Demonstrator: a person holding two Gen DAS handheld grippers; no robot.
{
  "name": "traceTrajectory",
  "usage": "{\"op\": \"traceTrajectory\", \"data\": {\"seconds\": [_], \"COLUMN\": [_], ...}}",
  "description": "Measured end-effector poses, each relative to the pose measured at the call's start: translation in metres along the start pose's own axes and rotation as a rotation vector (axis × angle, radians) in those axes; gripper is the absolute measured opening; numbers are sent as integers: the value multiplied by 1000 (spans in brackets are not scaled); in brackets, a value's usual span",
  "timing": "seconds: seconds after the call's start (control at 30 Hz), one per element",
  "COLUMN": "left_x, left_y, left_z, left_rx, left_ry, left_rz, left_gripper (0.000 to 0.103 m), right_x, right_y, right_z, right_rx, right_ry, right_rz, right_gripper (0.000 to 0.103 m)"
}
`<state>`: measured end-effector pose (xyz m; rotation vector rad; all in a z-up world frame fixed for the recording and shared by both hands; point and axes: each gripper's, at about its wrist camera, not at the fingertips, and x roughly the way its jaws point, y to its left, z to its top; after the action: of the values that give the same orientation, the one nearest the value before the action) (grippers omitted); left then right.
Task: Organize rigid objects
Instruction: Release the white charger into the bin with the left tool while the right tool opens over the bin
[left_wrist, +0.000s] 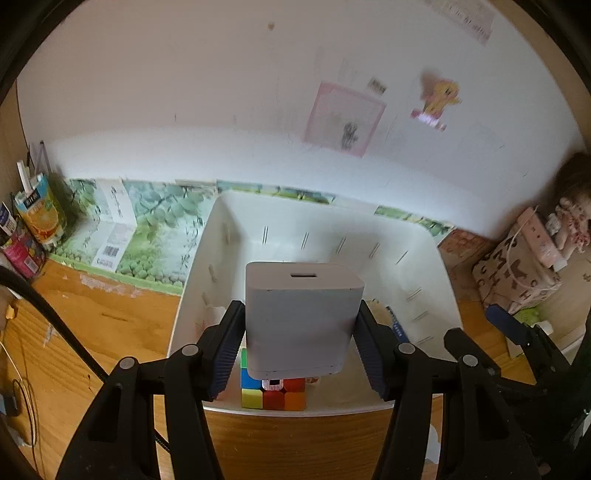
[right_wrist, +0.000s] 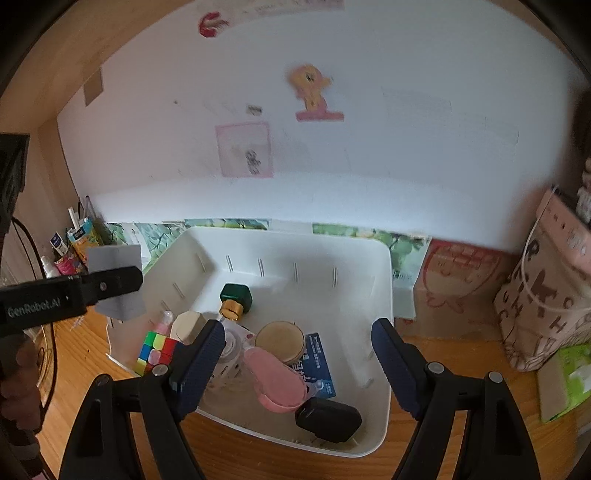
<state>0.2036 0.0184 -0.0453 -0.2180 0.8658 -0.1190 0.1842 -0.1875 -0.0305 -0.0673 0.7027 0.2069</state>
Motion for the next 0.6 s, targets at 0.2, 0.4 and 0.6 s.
{"op": "traceTrajectory", "data": {"seconds": [0.2,0.4,0.6], "left_x": [15,-1,-19], "left_y": [1,-11,-20], "left_z": [-3,1,-6], "left_rx": [-15,34,67], "left_ry": [42,-39,-53], "left_rz": [14,13,11], "left_gripper": [62,78,80], "right_x": [7,2,-11], "right_y": [-10,-19,-28], "right_z": [-3,-4,-6], "right_rx": [35,66,113], "right_ry": [24,30,24], "right_rz": [8,6,23], "right_gripper": [82,82,82]}}
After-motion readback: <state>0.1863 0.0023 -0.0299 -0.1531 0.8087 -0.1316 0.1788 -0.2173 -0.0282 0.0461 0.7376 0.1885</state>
